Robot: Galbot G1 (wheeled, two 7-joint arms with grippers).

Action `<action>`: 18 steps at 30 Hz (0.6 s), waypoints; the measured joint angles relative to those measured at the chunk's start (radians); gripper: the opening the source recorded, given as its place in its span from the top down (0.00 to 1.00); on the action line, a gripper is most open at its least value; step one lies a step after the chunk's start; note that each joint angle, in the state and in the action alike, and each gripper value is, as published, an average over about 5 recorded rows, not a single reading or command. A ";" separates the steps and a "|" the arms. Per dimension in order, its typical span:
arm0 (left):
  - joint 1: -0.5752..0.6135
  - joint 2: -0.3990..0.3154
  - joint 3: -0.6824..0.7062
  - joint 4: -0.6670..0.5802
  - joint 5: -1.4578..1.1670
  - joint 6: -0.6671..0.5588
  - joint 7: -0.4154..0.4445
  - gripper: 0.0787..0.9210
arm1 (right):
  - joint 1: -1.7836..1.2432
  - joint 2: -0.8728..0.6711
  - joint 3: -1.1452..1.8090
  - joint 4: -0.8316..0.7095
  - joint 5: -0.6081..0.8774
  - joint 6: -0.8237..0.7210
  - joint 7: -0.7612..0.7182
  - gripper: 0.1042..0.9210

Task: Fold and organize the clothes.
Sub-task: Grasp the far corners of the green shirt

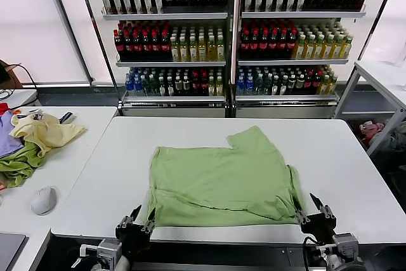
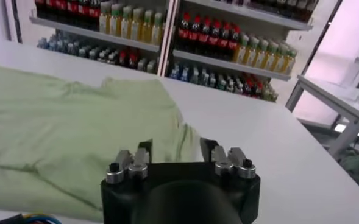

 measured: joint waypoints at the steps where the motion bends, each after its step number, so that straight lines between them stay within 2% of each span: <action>1: -0.015 0.004 0.000 0.006 -0.010 -0.001 -0.004 0.37 | 0.028 -0.004 -0.011 -0.015 0.006 -0.003 0.004 0.18; 4: -0.078 0.014 0.006 0.045 -0.044 -0.003 -0.013 0.26 | 0.129 -0.013 -0.053 -0.077 0.027 -0.013 0.015 0.13; 8: -0.186 0.019 0.029 0.125 -0.090 -0.005 -0.023 0.16 | 0.280 -0.016 -0.120 -0.181 0.058 -0.022 0.026 0.12; 11: -0.274 0.018 0.055 0.192 -0.116 -0.006 -0.029 0.12 | 0.394 -0.014 -0.171 -0.267 0.082 -0.029 0.033 0.12; 18: -0.475 0.006 0.126 0.361 -0.147 -0.010 -0.036 0.12 | 0.631 -0.002 -0.281 -0.475 0.120 -0.042 0.034 0.12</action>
